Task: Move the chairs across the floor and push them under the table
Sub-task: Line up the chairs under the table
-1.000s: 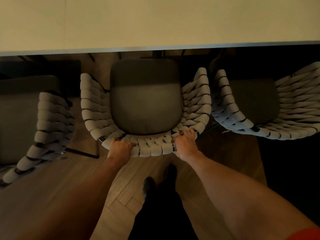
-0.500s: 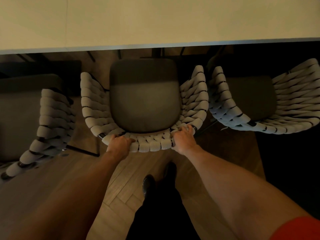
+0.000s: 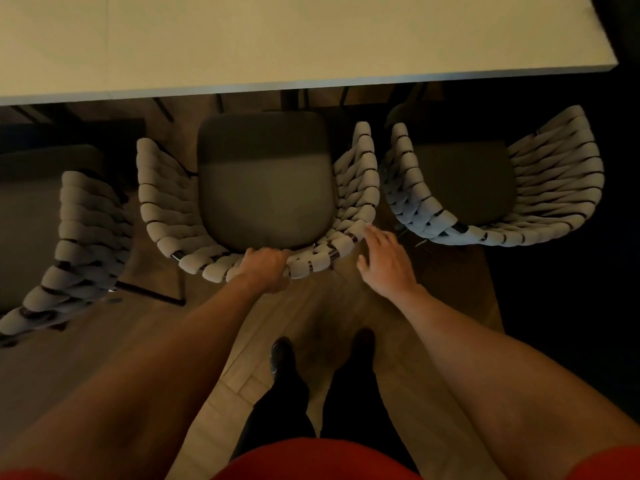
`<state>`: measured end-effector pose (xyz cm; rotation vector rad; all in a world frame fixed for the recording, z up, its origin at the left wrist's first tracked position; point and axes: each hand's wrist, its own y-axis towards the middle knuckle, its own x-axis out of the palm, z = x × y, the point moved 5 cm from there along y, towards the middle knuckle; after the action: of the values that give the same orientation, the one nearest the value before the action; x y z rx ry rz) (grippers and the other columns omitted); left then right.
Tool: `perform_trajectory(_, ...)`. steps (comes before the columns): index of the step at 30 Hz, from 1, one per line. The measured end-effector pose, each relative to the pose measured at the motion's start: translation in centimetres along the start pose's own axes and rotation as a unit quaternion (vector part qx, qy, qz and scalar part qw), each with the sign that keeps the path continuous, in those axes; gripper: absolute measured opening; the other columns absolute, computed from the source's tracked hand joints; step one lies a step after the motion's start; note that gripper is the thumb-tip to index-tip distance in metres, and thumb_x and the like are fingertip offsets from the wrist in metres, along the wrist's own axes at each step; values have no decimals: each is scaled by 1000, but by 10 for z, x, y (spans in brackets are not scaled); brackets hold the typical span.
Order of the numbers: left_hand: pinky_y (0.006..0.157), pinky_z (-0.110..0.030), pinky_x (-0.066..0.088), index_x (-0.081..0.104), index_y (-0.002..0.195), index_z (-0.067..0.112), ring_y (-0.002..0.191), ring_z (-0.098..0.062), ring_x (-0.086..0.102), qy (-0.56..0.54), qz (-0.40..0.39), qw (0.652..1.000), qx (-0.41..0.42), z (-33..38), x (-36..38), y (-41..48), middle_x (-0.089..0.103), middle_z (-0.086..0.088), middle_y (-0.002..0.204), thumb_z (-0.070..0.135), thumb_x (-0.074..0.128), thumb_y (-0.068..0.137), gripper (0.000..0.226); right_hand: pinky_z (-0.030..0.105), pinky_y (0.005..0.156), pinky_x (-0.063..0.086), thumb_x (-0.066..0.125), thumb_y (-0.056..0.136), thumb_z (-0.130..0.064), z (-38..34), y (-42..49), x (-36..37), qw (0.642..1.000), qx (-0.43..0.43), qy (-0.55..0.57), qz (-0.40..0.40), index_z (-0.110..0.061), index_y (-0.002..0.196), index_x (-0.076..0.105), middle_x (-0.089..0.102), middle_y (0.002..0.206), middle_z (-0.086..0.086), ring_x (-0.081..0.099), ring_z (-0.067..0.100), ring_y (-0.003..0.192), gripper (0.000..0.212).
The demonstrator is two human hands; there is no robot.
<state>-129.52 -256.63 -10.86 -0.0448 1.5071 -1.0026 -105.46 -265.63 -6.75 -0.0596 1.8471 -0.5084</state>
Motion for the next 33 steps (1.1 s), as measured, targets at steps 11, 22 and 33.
perform_trajectory(11,95,-48,57,48,152,27,119,-32,65,-171,67,982,-48,114,3,73,65,-7,137,60,63,97,66,50,120,39,63,102,-38,200,22,-37,995,87,-24,35,-8,160,37,40,164,14,38,33,150,70)
perform_trajectory(22,57,-29,50,56,123,46,65,-8,60,-108,154,963,-191,109,28,85,62,13,78,96,37,84,66,42,80,55,41,94,-84,279,92,-10,992,81,-87,-49,-22,103,60,66,93,5,67,25,92,65)
perform_trajectory(33,57,-32,57,55,138,48,59,-13,60,-55,160,966,-197,111,26,84,56,12,69,80,47,92,57,34,68,56,46,93,-82,291,104,1,987,27,-160,-12,-25,98,66,63,74,-4,69,17,74,61)
